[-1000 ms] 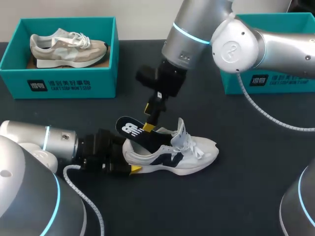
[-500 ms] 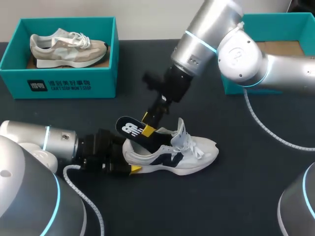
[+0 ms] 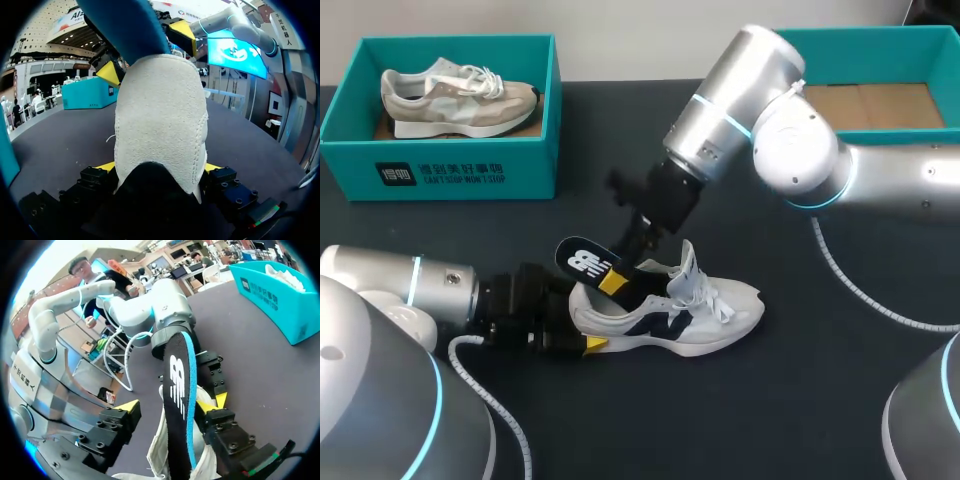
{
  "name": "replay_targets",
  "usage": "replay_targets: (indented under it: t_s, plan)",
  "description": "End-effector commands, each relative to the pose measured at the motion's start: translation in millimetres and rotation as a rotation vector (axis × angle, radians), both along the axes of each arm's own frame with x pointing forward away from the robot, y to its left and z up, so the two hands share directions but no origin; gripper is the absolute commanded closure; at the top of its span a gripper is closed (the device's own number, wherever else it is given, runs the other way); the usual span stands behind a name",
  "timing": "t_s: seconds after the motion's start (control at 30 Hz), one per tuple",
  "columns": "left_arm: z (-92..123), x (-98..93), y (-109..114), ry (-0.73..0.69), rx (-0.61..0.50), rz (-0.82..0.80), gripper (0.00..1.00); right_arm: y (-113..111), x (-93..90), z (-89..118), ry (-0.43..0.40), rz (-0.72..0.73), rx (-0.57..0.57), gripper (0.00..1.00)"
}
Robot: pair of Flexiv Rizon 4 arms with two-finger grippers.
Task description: Take the shoe out of the shoebox, open the shoe tongue, remove and reinsert the insole, then place the shoe into the shoebox
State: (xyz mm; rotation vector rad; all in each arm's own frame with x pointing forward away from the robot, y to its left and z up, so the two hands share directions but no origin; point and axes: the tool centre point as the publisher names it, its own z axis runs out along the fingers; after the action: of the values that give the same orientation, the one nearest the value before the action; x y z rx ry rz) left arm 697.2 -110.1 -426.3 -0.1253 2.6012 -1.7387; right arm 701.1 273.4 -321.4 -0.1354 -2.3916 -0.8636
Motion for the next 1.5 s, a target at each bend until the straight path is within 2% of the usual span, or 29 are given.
replay_targets:
  t_s: [0.03,0.1,0.13,0.17,0.23,0.33,0.37,0.43,0.57,0.67,0.73,0.97,1.0,1.03,1.47,1.5]
  plan:
    - [-6.5,0.3,-1.2,0.001,0.002,0.0,1.0,4.8,5.0,-6.7,0.011,0.016,0.006,0.56]
    - [-6.5,0.3,-1.2,0.001,0.002,0.0,1.0,4.9,6.3,-8.1,0.015,0.023,0.007,0.57]
    - [-6.5,0.3,-1.2,0.001,0.002,0.0,1.0,4.7,6.7,-8.7,0.018,0.027,0.007,0.6]
    - [-6.5,0.3,-1.2,0.001,0.002,0.0,1.0,4.3,7.3,-9.3,0.02,0.028,0.007,0.67]
    - [-6.5,0.3,-1.2,0.001,0.002,0.0,1.0,3.8,7.7,-9.4,0.024,0.034,0.007,0.7]
    - [-6.5,0.3,-1.2,0.001,0.002,0.0,1.0,2.8,8.7,-8.8,0.028,0.041,0.006,0.84]
    - [-6.5,0.3,-1.2,0.001,0.002,0.0,1.0,2.6,8.8,-8.7,0.031,0.046,0.005,0.94]
    - [-6.5,0.3,-1.2,0.001,0.002,0.0,1.0,2.5,9.2,-9.0,0.033,0.05,0.006,1.0]
    - [-6.5,0.3,-1.2,0.001,0.002,0.0,1.0,4.0,10.1,-8.3,0.042,0.064,0.013,1.0]
    - [-6.5,0.3,-1.2,0.001,0.002,0.0,1.0,5.5,10.4,-0.6,0.024,0.036,0.065,1.0]
    - [-6.5,0.3,-1.2,0.001,0.002,0.0,1.0,8.9,12.4,13.4,-0.007,0.012,0.107,1.0]
    - [-6.5,0.3,-1.2,0.001,0.002,0.0,1.0,32.9,31.3,55.8,-0.067,-0.046,0.136,1.0]
    - [-6.5,0.3,-1.2,0.001,0.002,0.0,1.0,34.5,34.2,60.5,-0.086,-0.107,0.143,1.0]
    - [-6.5,0.3,-1.2,0.001,0.002,0.0,1.0,37.1,37.8,67.0,-0.109,-0.095,0.137,1.0]
    - [-6.5,0.3,-1.2,0.001,0.002,0.0,1.0,37.1,37.8,67.0,-0.109,-0.095,0.137,1.0]
    - [-6.5,0.3,-1.2,0.001,0.002,0.0,1.0,33.0,35.7,68.0,-0.129,-0.151,0.164,1.0]
